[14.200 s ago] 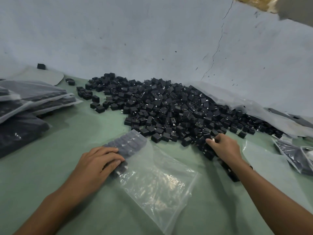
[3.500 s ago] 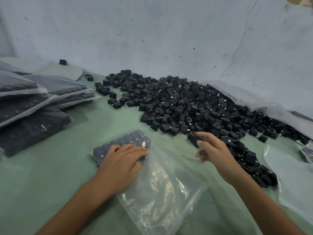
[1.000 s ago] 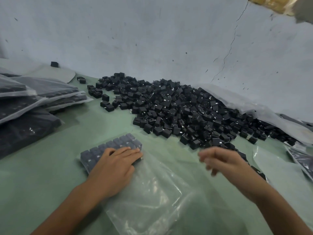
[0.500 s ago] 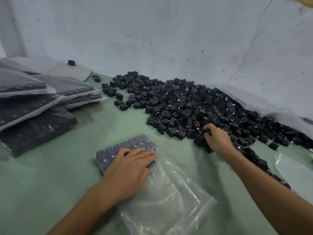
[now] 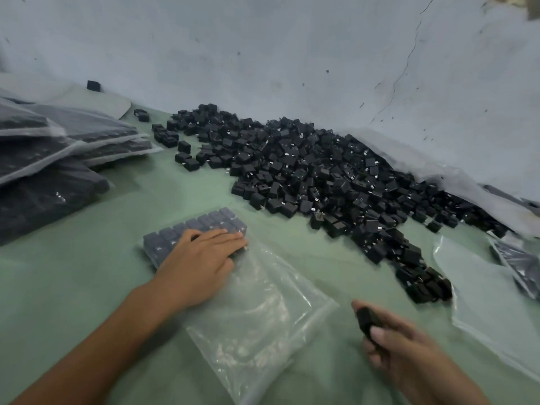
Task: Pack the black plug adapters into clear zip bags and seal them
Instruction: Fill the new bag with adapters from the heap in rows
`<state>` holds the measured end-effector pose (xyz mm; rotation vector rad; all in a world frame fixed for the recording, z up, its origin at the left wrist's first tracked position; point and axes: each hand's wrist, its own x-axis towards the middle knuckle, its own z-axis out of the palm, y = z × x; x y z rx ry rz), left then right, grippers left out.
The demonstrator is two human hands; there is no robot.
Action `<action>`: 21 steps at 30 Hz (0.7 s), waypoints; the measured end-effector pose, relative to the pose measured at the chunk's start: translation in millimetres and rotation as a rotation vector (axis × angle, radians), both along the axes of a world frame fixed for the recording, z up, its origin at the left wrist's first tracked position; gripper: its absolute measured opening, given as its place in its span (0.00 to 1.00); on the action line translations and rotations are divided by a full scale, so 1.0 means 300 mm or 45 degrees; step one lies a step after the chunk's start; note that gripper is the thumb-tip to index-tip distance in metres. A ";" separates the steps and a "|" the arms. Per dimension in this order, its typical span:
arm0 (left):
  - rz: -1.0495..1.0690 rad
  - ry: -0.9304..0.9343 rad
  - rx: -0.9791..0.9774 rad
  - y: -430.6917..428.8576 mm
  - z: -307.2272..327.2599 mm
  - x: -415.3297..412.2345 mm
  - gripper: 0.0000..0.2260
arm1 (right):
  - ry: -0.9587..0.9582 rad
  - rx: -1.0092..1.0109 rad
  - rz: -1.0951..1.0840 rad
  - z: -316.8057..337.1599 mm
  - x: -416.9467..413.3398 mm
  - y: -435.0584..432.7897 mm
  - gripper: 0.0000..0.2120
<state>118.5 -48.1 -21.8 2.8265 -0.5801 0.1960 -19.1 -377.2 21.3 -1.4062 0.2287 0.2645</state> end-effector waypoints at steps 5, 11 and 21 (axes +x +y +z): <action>-0.001 0.013 0.002 -0.003 0.001 -0.002 0.28 | 0.102 -0.051 0.210 -0.041 -0.080 0.150 0.22; -0.009 0.016 -0.015 -0.001 -0.003 0.003 0.28 | 0.152 0.463 -0.094 -0.076 0.041 0.392 0.14; -0.006 -0.019 -0.017 -0.001 -0.011 0.004 0.28 | -0.357 -0.388 -0.176 -0.146 0.322 0.561 0.07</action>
